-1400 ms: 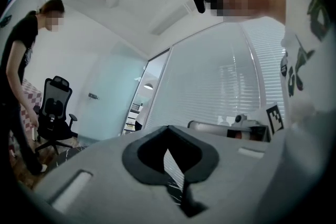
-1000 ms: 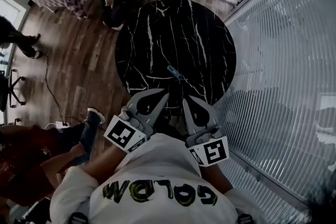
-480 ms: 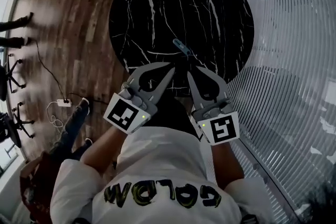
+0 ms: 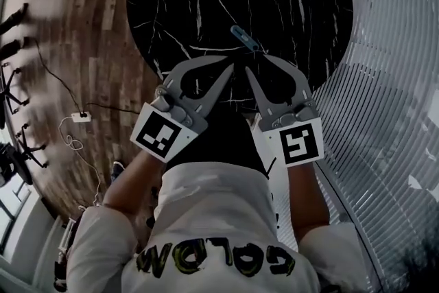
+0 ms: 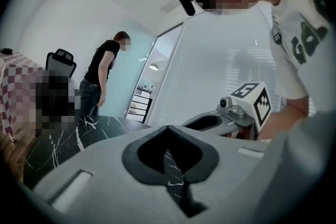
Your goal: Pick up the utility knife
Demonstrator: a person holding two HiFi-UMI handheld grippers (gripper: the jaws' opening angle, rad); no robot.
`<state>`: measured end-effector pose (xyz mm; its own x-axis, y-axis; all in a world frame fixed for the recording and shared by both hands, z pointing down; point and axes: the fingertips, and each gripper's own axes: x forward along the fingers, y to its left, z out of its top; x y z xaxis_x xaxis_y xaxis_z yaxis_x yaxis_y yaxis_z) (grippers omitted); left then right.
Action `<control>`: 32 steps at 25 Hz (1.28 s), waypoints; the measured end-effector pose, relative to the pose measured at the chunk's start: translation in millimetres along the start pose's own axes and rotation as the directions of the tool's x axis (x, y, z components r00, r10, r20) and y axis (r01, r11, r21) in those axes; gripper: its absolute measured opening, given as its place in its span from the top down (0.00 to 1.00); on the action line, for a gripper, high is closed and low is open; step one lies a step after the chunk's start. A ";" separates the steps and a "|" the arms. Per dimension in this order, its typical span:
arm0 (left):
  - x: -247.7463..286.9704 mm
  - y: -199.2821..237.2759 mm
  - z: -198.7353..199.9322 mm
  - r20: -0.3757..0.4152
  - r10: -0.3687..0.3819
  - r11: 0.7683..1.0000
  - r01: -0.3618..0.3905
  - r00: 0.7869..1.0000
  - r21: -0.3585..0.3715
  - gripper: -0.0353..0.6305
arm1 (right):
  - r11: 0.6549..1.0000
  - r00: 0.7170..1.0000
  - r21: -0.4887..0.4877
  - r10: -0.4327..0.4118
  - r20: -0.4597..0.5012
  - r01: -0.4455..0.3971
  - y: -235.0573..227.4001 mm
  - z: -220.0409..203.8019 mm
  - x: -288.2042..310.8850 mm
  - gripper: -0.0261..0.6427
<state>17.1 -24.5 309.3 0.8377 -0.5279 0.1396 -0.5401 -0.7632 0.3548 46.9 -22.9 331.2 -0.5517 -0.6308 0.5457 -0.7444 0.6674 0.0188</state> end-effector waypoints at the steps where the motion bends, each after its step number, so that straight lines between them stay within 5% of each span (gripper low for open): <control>1: 2.2 3.3 -5.5 -0.005 -0.003 1.000 0.003 1.000 -0.002 0.94 | 1.000 1.000 -0.003 0.002 -0.023 -0.002 -1.8 -6.4 5.7 0.81; 15: 38.9 50.6 -91.9 -0.091 -0.029 0.999 0.026 0.995 -0.033 0.94 | 0.999 0.965 0.033 0.043 -0.260 -0.036 -25.6 -108.8 83.5 0.77; 32: 73.6 70.6 -152.2 -0.156 -0.087 0.995 0.079 0.984 -0.061 0.94 | 0.989 0.875 0.086 0.147 -0.461 -0.121 -40.0 -191.7 128.0 0.72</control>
<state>53.0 -60.5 485.4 0.8840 -0.3947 0.2506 -0.4666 -0.7783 0.4202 78.2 -54.5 560.9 -0.4190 -0.2713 0.8665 -0.7016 0.7026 -0.1193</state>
